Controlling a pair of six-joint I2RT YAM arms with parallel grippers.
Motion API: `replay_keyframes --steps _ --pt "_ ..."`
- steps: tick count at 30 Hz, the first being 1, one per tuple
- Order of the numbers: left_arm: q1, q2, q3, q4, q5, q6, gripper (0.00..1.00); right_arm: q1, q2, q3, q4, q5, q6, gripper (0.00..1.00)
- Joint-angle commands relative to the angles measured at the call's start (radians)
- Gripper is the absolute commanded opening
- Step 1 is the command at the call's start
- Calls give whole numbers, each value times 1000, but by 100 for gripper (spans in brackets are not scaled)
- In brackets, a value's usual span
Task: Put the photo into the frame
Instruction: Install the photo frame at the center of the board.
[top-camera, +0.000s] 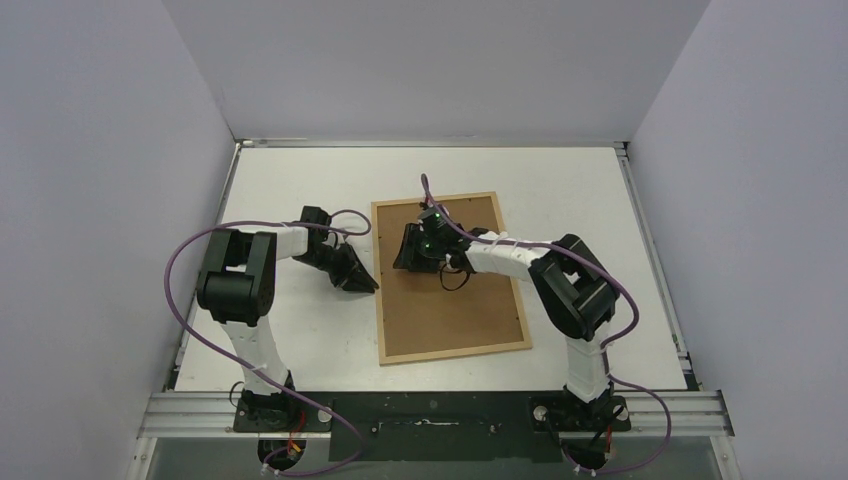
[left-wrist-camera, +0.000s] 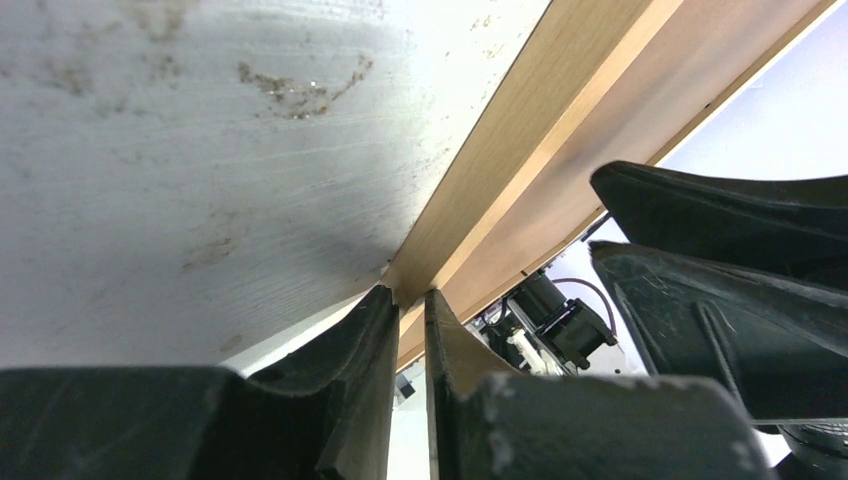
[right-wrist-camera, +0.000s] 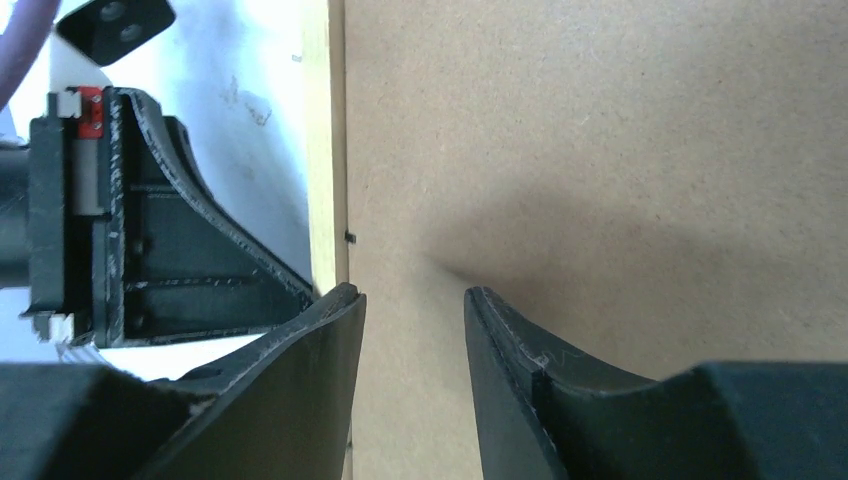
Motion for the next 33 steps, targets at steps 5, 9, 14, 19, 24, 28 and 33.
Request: replay_keyframes --steps 5,9,14,19,24,28,33 --pt "16 0 -37 40 -194 72 34 2 -94 -160 343 -313 30 34" --pt "13 -49 -80 79 -134 75 42 40 -105 -231 451 -392 80 26" --pt "-11 -38 -87 37 -151 101 42 91 -119 -330 607 -424 152 19" --pt "-44 -10 -76 6 -198 91 35 133 -119 -352 584 -412 146 18" --pt "-55 0 -72 -26 -275 79 27 145 -132 -366 492 -317 112 18" --pt "-57 22 -78 -42 -295 80 22 145 -130 -364 453 -266 94 18" --pt "-62 29 -85 -44 -311 80 19 145 -109 -364 432 -250 90 18"
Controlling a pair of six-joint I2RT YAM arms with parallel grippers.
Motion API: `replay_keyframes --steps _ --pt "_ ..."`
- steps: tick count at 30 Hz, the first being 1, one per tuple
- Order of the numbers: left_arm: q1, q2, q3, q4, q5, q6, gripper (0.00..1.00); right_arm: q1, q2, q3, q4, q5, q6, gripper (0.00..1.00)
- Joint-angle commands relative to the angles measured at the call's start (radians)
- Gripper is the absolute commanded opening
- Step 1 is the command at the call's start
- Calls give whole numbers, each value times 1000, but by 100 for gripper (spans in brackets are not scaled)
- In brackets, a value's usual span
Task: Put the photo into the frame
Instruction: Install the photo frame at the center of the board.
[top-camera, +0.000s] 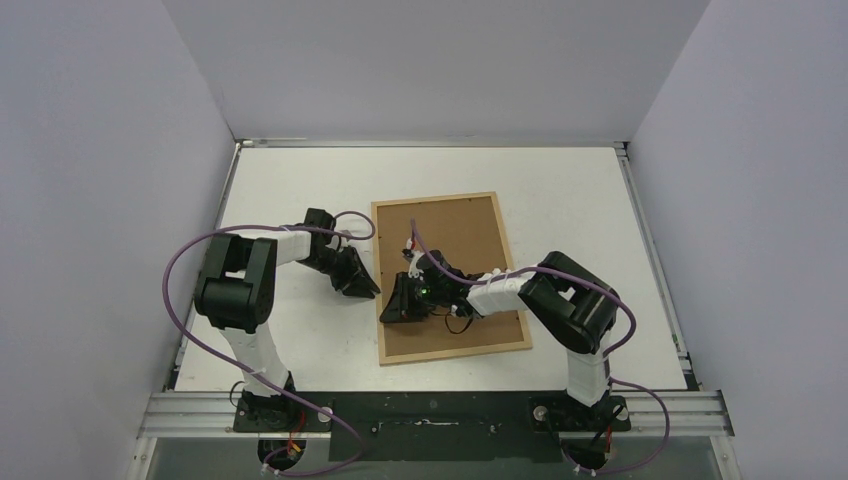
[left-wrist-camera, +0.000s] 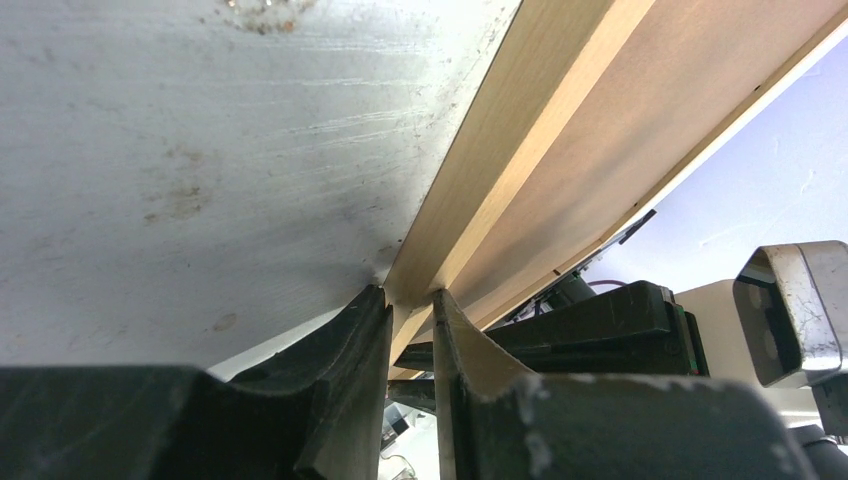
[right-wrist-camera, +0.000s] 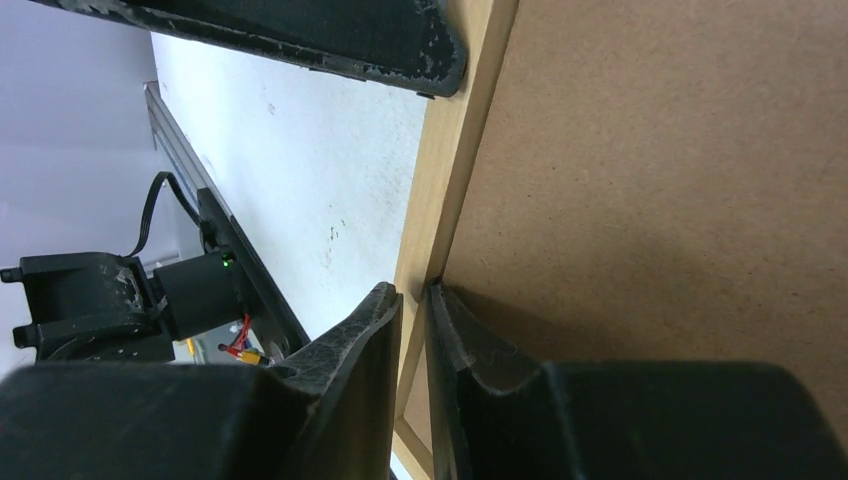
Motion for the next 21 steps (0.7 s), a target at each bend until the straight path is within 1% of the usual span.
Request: replay_keyframes --steps 1,4,6,10,16,21 --pt "-22 78 -45 -44 -259 47 19 3 -31 -1 -1 54 -32 18" --pt "-26 82 -44 -44 -260 47 18 3 -24 1 17 52 -32 17" --pt "-26 85 -44 -44 -262 46 18 3 -25 -4 61 39 -18 17" --pt "-27 86 -42 -48 -263 49 18 1 -51 -41 168 24 6 13" --pt "-28 90 -42 -47 -265 49 18 1 -45 -40 191 8 12 8" --pt "-28 91 -43 -49 -265 51 18 1 -54 -47 220 4 16 2"
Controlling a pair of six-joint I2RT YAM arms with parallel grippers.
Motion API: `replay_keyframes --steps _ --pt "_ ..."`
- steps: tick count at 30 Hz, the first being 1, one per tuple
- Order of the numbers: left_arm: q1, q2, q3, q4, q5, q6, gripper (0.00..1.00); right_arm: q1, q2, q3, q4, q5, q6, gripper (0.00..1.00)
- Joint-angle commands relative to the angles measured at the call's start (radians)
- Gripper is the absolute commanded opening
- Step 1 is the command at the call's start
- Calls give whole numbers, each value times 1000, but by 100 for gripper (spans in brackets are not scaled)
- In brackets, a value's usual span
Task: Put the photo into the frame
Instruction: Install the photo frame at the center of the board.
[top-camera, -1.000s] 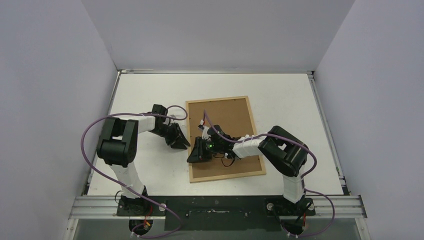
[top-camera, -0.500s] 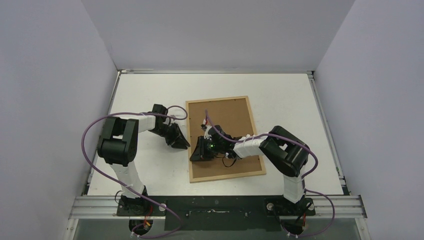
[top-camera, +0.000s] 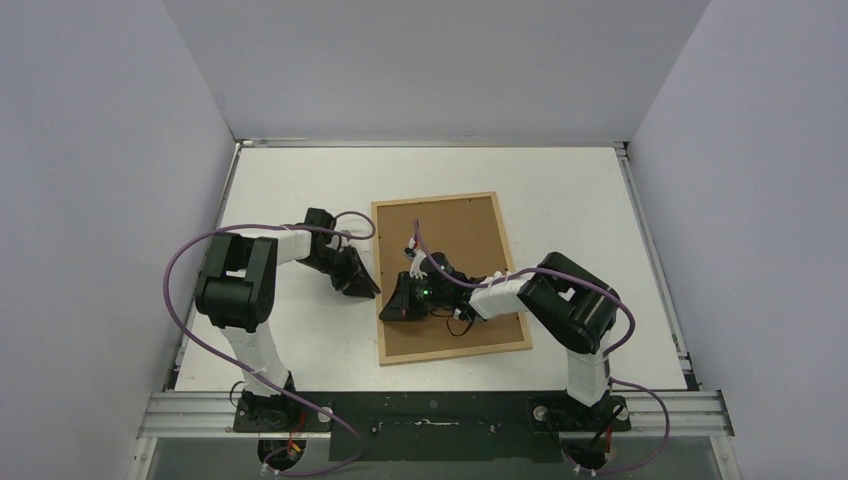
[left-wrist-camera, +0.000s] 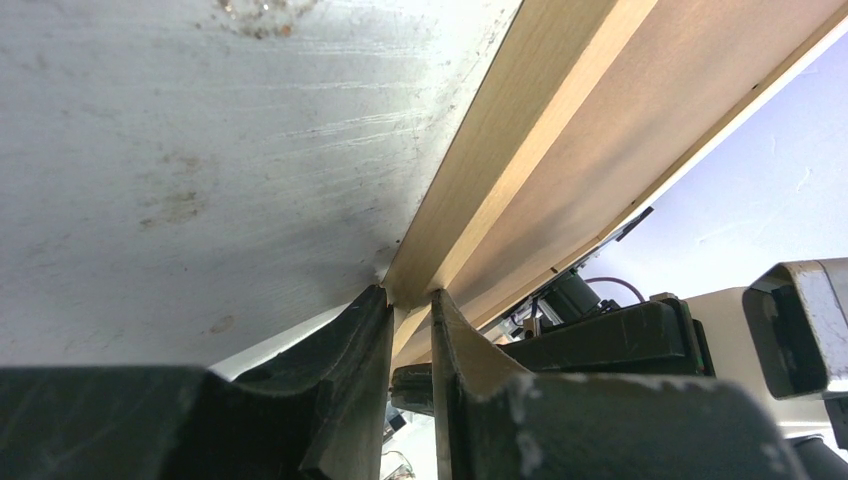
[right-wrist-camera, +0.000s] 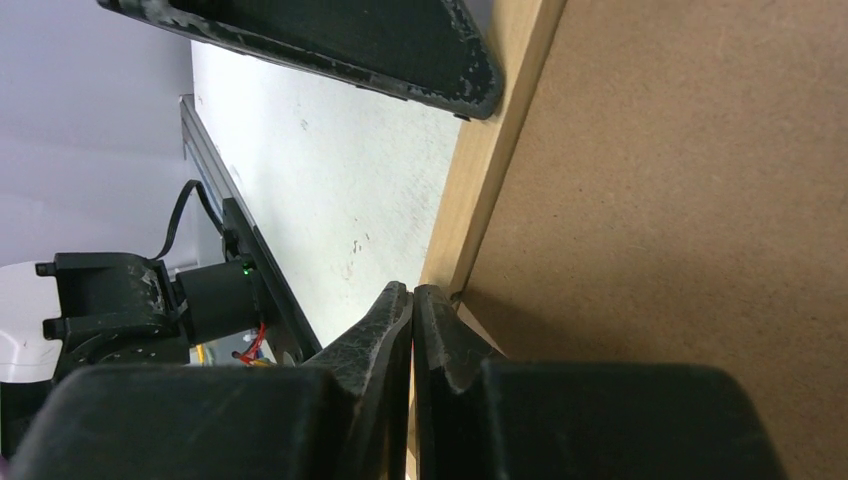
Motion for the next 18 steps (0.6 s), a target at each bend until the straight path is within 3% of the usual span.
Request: replay_keyframes --steps 1,18 --pt "-28 82 -49 -42 -272 51 17 0 -56 -3 93 -8 -3 2" --pt "-26 86 -49 -42 -276 49 17 2 23 68 -136 32 -49 4"
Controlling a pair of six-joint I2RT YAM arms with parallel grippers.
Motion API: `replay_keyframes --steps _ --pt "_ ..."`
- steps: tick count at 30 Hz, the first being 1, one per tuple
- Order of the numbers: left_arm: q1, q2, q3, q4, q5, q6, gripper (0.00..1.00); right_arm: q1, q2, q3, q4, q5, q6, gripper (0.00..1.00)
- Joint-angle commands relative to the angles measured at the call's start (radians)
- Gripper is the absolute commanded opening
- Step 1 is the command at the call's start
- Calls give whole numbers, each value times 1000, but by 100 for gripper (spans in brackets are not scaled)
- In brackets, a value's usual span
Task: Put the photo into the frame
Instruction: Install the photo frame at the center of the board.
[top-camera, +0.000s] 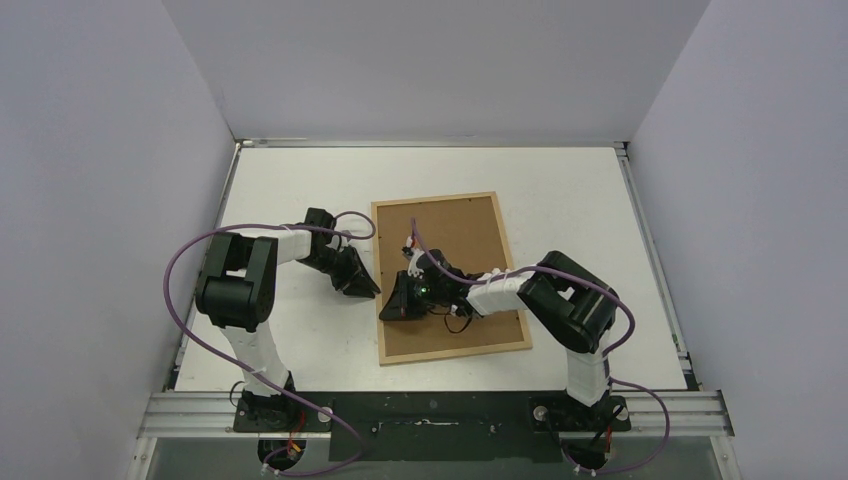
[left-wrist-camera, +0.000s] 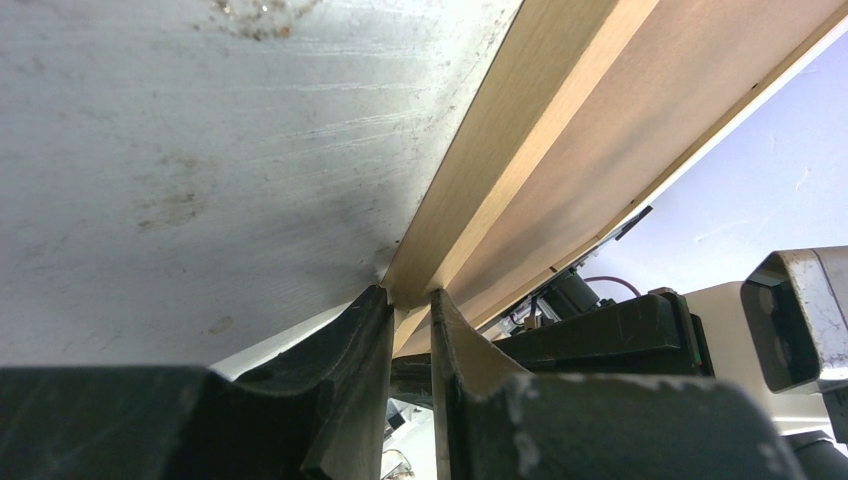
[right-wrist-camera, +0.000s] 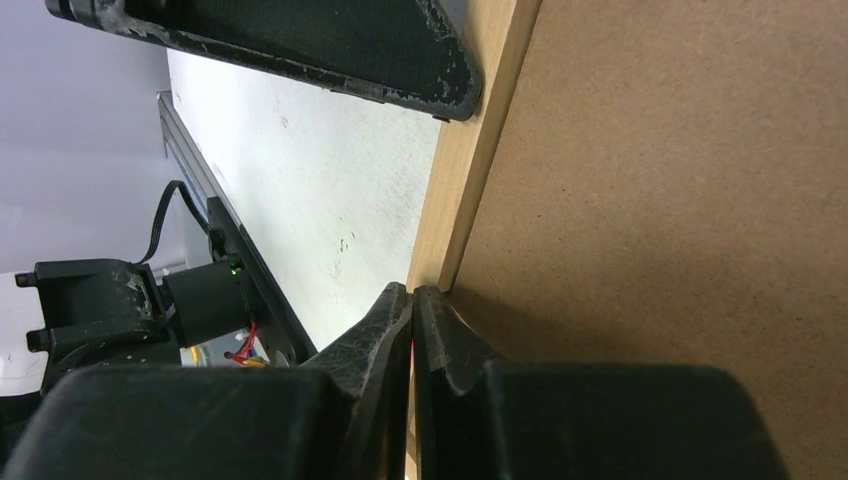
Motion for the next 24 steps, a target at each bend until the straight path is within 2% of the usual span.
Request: replay_keyframes --steps 1,7,15,24 --pt "-27 83 -52 -39 -278 49 17 2 17 29 -68 40 -43 5" --pt "-28 80 -55 -37 -281 48 17 2 37 36 -108 51 -50 11" --pt "-27 82 -53 -38 -281 48 17 4 25 28 -96 43 -57 27" --pt "-29 86 -53 -37 -283 48 17 10 -35 8 -83 78 -66 34"
